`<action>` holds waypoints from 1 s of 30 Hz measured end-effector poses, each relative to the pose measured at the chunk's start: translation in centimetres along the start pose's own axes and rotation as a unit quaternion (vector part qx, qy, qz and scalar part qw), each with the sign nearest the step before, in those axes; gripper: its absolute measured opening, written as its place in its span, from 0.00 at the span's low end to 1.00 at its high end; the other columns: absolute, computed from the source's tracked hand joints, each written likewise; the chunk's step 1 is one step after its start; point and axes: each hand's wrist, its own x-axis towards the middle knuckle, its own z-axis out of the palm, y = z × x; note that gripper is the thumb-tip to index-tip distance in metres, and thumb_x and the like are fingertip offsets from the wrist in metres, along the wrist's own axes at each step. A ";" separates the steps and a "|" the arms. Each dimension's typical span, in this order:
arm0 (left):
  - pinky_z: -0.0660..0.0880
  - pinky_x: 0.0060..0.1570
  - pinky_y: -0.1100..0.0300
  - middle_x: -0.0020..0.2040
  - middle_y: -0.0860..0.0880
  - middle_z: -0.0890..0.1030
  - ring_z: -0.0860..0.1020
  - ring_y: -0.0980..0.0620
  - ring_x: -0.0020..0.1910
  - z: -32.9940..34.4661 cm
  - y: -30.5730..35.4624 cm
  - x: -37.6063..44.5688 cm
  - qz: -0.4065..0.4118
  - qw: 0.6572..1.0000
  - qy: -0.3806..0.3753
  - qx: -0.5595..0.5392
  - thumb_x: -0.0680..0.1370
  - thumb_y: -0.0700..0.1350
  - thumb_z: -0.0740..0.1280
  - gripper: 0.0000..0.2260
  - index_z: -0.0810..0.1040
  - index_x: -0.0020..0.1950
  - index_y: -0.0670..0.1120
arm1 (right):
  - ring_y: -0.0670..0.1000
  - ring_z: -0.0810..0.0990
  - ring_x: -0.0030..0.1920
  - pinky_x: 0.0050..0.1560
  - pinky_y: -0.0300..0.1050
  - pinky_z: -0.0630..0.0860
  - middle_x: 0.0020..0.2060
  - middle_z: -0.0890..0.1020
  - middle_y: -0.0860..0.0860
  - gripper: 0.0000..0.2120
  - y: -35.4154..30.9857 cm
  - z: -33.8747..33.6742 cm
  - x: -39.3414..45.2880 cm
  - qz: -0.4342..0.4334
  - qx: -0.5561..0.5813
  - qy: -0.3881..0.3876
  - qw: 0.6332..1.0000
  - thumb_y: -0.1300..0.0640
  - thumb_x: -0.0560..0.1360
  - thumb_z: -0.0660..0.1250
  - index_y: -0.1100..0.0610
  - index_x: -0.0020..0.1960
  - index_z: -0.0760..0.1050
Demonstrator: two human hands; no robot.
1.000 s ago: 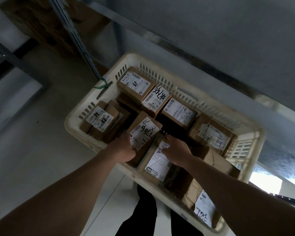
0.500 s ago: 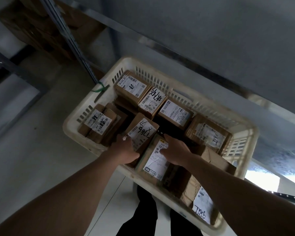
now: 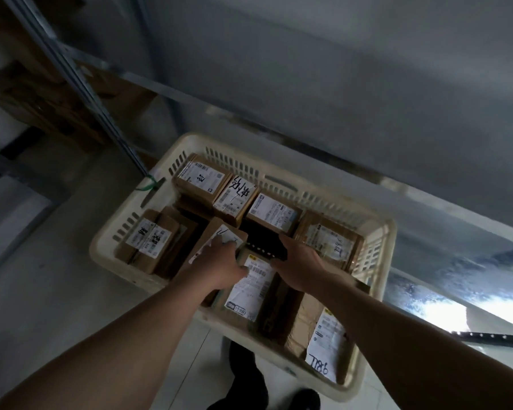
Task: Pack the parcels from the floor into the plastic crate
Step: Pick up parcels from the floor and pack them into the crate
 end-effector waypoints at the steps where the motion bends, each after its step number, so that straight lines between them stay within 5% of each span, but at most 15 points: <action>1: 0.65 0.70 0.44 0.79 0.46 0.53 0.58 0.40 0.76 -0.2 1.0 -0.3 0.009 1.000 0.009 0.002 0.75 0.61 0.66 0.34 0.60 0.77 0.50 | 0.54 0.81 0.53 0.43 0.45 0.79 0.65 0.78 0.54 0.29 0.3 -0.6 -0.6 -0.006 0.005 0.013 1.000 0.50 0.78 0.64 0.46 0.77 0.61; 7: 0.71 0.64 0.47 0.74 0.48 0.62 0.69 0.44 0.68 0.2 6.9 -3.2 0.055 0.998 0.043 0.003 0.75 0.60 0.67 0.28 0.67 0.71 0.49 | 0.58 0.79 0.59 0.50 0.45 0.74 0.61 0.80 0.56 0.23 3.3 -3.8 -5.0 -0.006 0.040 0.065 0.997 0.50 0.76 0.66 0.50 0.71 0.69; 14: 0.71 0.65 0.48 0.74 0.50 0.61 0.68 0.45 0.70 2.4 13.6 -8.0 0.091 0.994 0.067 0.011 0.75 0.62 0.66 0.33 0.65 0.75 0.48 | 0.56 0.71 0.71 0.66 0.48 0.71 0.73 0.71 0.53 0.34 8.2 -6.1 -10.8 -0.007 0.064 0.106 0.992 0.45 0.77 0.66 0.47 0.79 0.57; 22: 0.67 0.69 0.51 0.75 0.49 0.61 0.65 0.46 0.73 5.3 20.6 -12.6 0.165 0.982 0.090 0.019 0.76 0.57 0.67 0.27 0.67 0.73 0.49 | 0.57 0.78 0.62 0.55 0.49 0.77 0.67 0.77 0.54 0.29 13.7 -9.0 -17.9 -0.015 0.083 0.177 0.981 0.45 0.78 0.65 0.45 0.77 0.62; 30: 0.66 0.68 0.51 0.76 0.50 0.60 0.64 0.46 0.73 6.9 26.7 -13.4 0.248 0.964 0.072 0.071 0.76 0.59 0.67 0.30 0.65 0.74 0.49 | 0.55 0.68 0.73 0.69 0.51 0.69 0.76 0.67 0.53 0.34 17.8 -10.7 -22.5 0.067 0.133 0.249 0.957 0.43 0.79 0.64 0.49 0.80 0.55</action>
